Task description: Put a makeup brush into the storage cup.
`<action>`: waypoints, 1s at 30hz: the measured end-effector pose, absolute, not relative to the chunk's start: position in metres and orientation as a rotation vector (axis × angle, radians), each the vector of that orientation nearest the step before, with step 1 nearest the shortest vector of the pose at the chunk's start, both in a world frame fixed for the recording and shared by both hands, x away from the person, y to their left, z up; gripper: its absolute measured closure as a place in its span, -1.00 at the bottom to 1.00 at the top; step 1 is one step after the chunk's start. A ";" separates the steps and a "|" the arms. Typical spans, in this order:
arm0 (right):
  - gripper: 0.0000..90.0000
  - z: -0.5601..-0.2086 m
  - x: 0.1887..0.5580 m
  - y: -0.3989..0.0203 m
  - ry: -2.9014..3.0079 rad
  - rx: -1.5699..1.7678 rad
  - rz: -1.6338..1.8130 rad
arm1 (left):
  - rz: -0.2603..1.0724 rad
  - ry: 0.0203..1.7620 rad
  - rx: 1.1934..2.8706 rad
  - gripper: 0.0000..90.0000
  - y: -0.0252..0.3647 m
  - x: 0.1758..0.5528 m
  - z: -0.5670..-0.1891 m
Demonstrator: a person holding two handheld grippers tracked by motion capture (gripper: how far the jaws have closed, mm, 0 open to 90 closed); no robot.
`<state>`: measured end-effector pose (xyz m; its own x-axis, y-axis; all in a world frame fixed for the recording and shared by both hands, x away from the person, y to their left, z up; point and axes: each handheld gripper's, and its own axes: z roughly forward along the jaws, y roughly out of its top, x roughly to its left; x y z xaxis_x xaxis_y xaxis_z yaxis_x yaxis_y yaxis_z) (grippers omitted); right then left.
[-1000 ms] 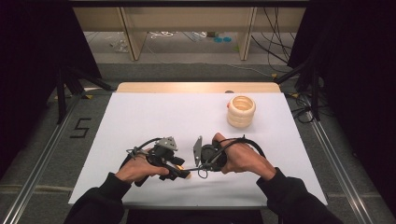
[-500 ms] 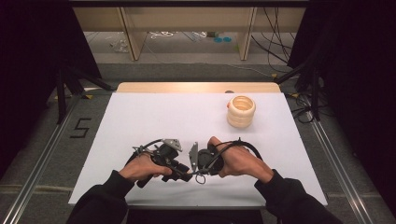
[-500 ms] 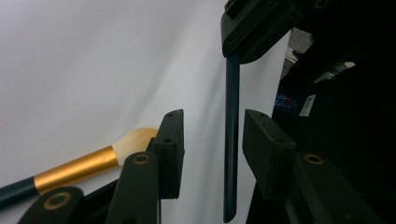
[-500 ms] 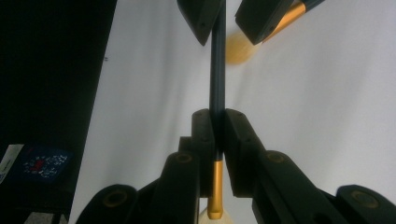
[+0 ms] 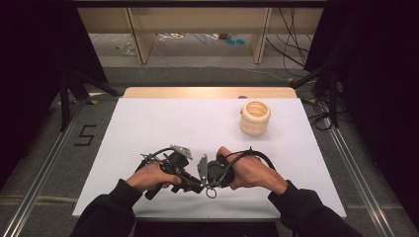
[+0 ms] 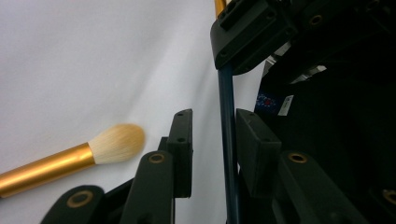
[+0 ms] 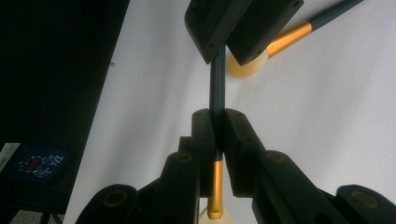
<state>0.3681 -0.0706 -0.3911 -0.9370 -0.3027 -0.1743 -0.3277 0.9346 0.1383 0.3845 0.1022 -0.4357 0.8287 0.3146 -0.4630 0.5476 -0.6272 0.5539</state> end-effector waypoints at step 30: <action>0.84 -0.396 0.357 -0.061 2.910 -0.616 0.270 | -0.616 0.599 2.329 0.81 0.095 0.384 -0.446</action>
